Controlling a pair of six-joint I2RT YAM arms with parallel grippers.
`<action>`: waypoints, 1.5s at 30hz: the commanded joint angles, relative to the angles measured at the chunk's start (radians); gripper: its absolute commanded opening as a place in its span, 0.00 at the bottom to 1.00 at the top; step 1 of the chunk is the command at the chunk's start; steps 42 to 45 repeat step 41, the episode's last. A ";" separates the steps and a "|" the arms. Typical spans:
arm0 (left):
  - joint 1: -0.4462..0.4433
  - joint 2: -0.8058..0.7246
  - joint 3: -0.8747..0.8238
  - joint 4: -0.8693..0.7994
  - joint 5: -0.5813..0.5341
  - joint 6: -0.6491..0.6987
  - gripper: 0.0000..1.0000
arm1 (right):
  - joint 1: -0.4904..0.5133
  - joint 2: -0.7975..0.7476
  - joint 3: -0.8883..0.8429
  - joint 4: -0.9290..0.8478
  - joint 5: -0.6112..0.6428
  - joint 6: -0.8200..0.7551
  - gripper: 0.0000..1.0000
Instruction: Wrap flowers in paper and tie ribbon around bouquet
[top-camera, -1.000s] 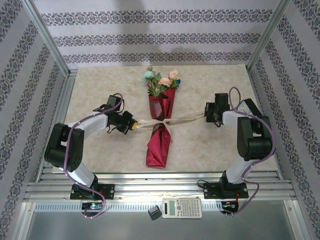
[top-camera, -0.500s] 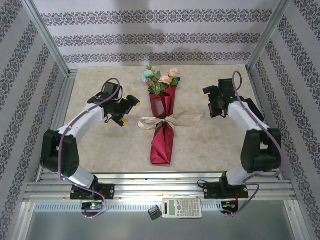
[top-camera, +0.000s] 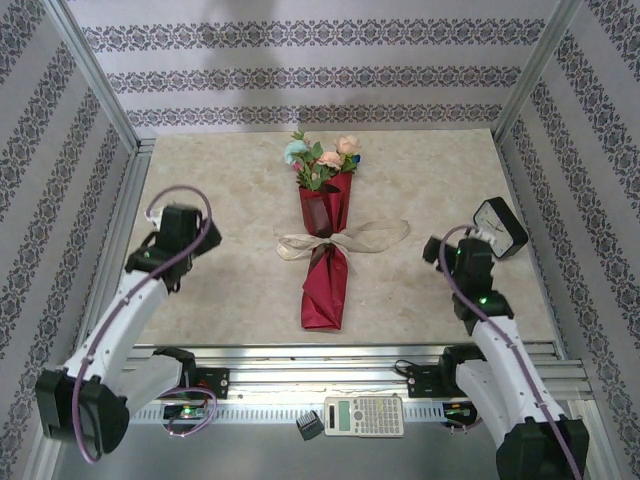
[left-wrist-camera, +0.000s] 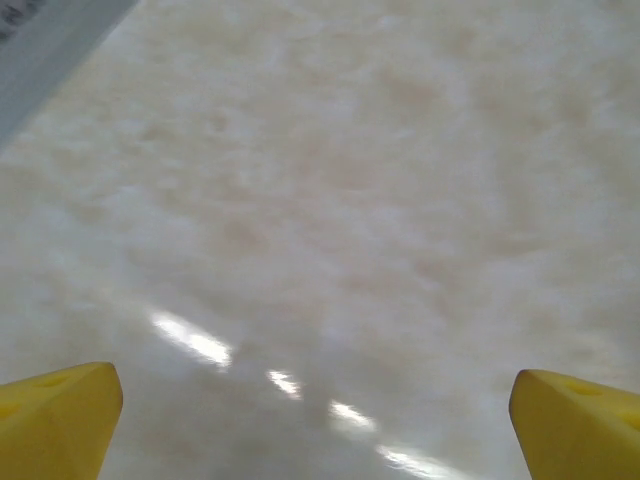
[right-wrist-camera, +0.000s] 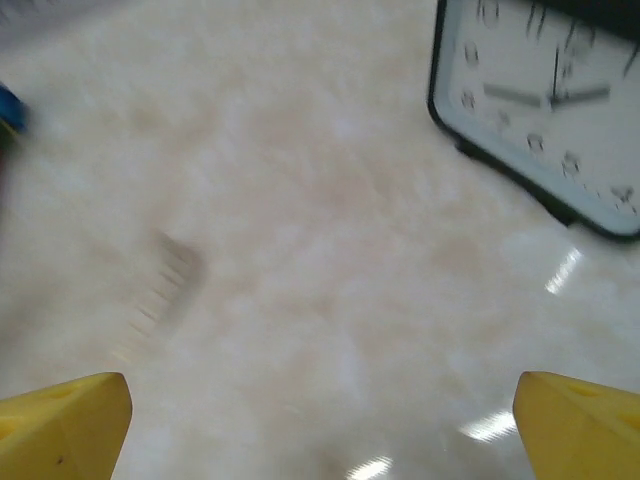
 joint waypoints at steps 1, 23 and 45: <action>0.028 -0.057 -0.179 0.273 -0.144 0.294 0.99 | 0.008 0.044 -0.095 0.272 0.025 -0.199 0.98; 0.226 0.598 -0.501 1.739 0.292 0.456 0.99 | -0.059 0.778 -0.054 1.219 -0.199 -0.314 0.98; 0.210 0.614 -0.374 1.545 0.363 0.510 0.99 | -0.023 0.778 0.042 1.065 -0.173 -0.347 0.98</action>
